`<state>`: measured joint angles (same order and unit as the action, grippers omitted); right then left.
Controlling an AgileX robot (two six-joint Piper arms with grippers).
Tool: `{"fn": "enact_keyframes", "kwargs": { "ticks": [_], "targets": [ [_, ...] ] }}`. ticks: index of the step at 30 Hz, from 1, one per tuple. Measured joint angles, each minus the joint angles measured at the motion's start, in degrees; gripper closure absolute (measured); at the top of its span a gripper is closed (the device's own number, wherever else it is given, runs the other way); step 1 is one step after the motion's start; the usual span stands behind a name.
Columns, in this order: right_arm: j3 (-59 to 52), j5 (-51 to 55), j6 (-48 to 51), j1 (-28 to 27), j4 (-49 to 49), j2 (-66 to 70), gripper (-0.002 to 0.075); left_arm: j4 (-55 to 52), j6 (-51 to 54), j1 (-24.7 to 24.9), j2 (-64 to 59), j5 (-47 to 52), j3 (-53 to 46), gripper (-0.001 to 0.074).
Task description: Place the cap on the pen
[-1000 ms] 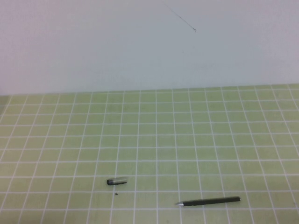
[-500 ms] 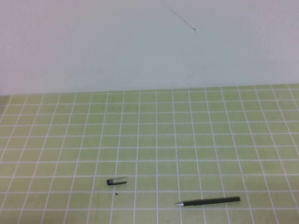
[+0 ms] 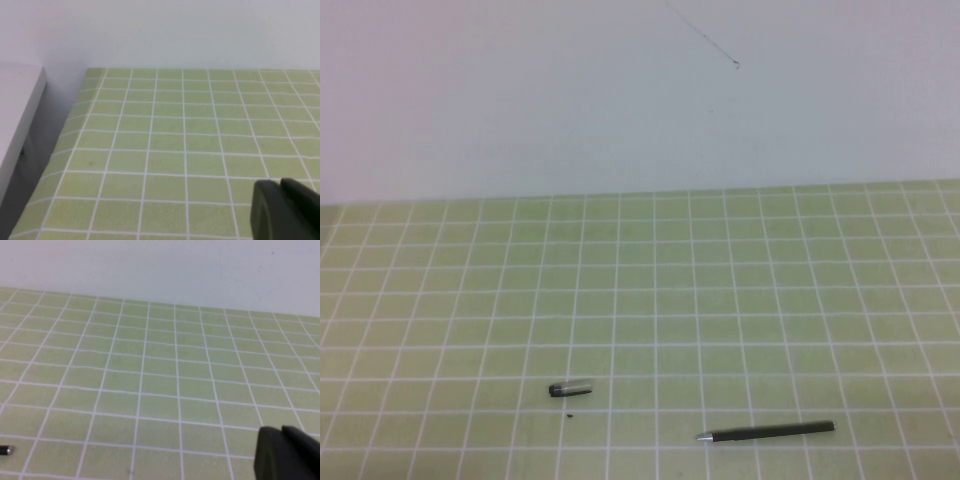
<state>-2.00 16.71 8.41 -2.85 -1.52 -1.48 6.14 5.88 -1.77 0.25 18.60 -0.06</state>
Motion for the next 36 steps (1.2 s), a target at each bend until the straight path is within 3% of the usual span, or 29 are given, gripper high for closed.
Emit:
{"fn": "enact_keyframes", "kwargs": {
  "ticks": [36],
  "targets": [
    [0.00, 0.13, 0.00, 0.00, 0.00, 0.00, 0.0729, 1.23, 0.00, 0.00, 0.00, -0.31, 0.00, 0.0736]
  ]
}}
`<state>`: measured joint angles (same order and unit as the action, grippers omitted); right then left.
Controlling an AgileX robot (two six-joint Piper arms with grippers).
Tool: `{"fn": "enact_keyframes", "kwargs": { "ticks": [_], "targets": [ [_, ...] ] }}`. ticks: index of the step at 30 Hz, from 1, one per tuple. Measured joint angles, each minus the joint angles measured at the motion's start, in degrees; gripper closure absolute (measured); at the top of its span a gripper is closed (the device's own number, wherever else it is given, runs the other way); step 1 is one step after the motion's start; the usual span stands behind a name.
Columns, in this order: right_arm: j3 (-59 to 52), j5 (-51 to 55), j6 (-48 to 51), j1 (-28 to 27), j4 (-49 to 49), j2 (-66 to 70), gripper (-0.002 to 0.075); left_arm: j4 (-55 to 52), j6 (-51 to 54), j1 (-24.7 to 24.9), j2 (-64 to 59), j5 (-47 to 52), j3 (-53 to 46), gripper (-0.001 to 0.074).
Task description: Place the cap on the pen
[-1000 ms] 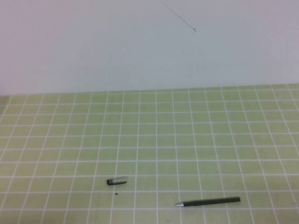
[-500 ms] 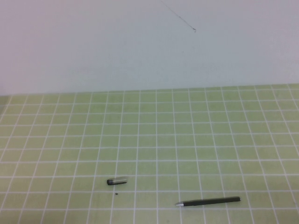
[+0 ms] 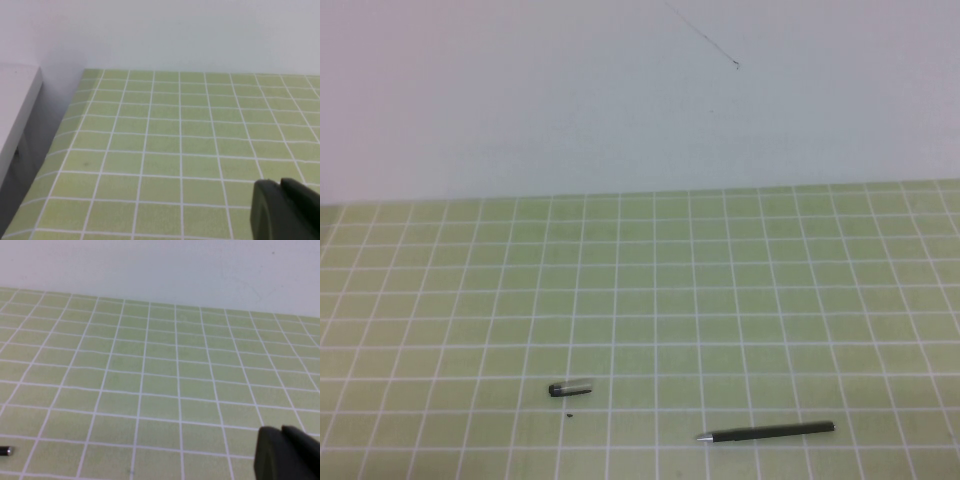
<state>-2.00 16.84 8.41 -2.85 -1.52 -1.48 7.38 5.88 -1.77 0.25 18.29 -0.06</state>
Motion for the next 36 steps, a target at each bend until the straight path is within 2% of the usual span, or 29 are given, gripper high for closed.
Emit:
{"fn": "enact_keyframes", "kwargs": {
  "ticks": [23, 25, 31, 36],
  "targets": [
    [0.00, 0.00, 0.85, 0.00, -1.86, 0.00, 0.0729, 0.43, 0.00, 0.00, -0.04, -1.98, 0.00, 0.0736],
    [0.00, -0.11, 0.68, 0.00, -4.38, 0.00, 0.0729, 0.43, 0.00, 0.00, -0.04, -1.98, 0.00, 0.0736],
    [0.00, -8.98, 0.38, 0.00, 0.73, 0.00, 0.0729, 1.56, 0.00, 0.00, -0.04, -3.12, 0.00, 0.0736],
    [0.00, -21.84, 0.07, 0.00, 1.52, 0.00, 0.0729, 5.00, 0.00, 0.00, -0.13, -15.09, 0.00, 0.0736]
  ]
}}
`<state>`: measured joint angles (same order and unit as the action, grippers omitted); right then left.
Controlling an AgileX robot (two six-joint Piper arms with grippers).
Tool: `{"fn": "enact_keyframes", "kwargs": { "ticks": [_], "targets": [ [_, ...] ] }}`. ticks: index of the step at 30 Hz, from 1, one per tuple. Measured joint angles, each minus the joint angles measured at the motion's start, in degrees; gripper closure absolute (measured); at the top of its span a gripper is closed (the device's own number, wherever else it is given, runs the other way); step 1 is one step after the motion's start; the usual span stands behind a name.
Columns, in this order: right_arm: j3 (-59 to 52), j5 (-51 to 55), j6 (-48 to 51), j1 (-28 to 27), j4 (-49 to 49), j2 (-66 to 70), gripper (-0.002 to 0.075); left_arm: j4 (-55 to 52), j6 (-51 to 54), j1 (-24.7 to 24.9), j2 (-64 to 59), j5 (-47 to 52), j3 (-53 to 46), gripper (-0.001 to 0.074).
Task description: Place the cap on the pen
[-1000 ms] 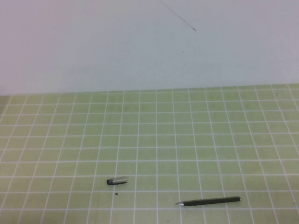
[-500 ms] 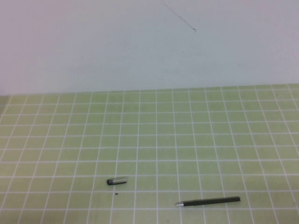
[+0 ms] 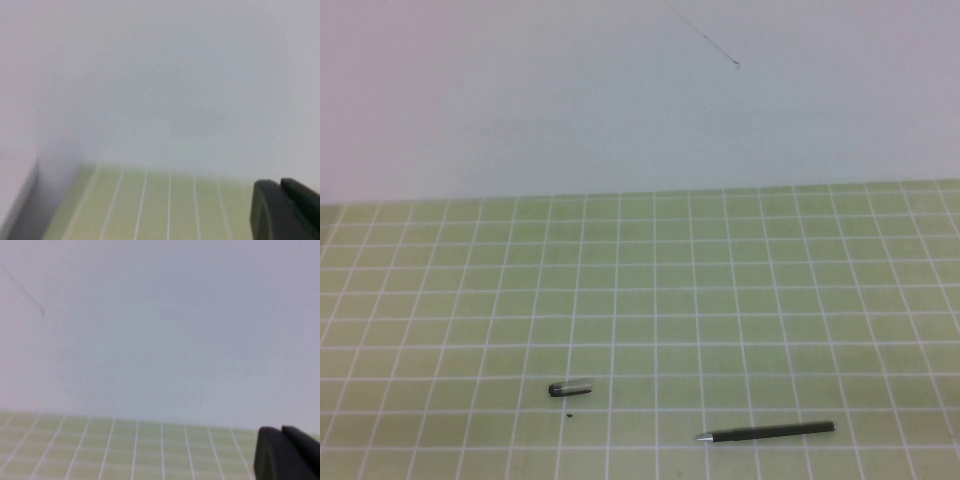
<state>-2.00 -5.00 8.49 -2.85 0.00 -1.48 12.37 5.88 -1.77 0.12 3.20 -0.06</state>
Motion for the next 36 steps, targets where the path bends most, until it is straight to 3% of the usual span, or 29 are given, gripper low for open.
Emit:
{"fn": "enact_keyframes", "kwargs": {
  "ticks": [5, 9, 22, 26, 28, 30, 34, 36],
  "targets": [
    [0.00, -9.15, -2.91, 0.00, 0.00, 0.00, 0.0729, 2.56, 0.00, 0.00, 0.00, -16.20, 0.00, 0.0736],
    [0.00, -14.01, -3.34, 0.00, 0.77, 0.00, 0.0729, 2.68, 0.00, 0.00, 0.00, -23.12, 0.06, 0.0736],
    [0.00, -19.83, -2.71, 0.00, 6.41, 0.00, 0.0729, 2.78, 0.00, 0.00, 0.00, -26.54, 0.06, 0.0736],
    [0.21, -22.16, -2.71, 0.00, 12.32, 0.00, 0.0729, 4.13, -4.00, 0.00, 0.00, -28.29, 0.00, 0.0736],
    [0.68, -22.34, -2.71, 0.00, 13.76, 0.00, 0.0729, 4.42, -4.37, 0.00, 0.00, -25.20, 0.57, 0.0736],
    [2.98, -18.65, -2.49, 0.00, 13.76, 0.10, 0.0729, 4.53, -4.40, 0.00, 0.00, -16.12, 4.19, 0.0736],
    [11.99, -0.51, 0.66, 0.00, 13.65, 0.47, 0.0729, 3.29, -4.50, 0.00, 0.00, 0.83, 11.19, 0.0736],
    [16.21, 7.54, 3.94, 0.00, 13.54, 1.60, 0.0729, 2.11, -4.50, 0.00, 0.00, 4.11, 12.21, 0.0736]
  ]
}}
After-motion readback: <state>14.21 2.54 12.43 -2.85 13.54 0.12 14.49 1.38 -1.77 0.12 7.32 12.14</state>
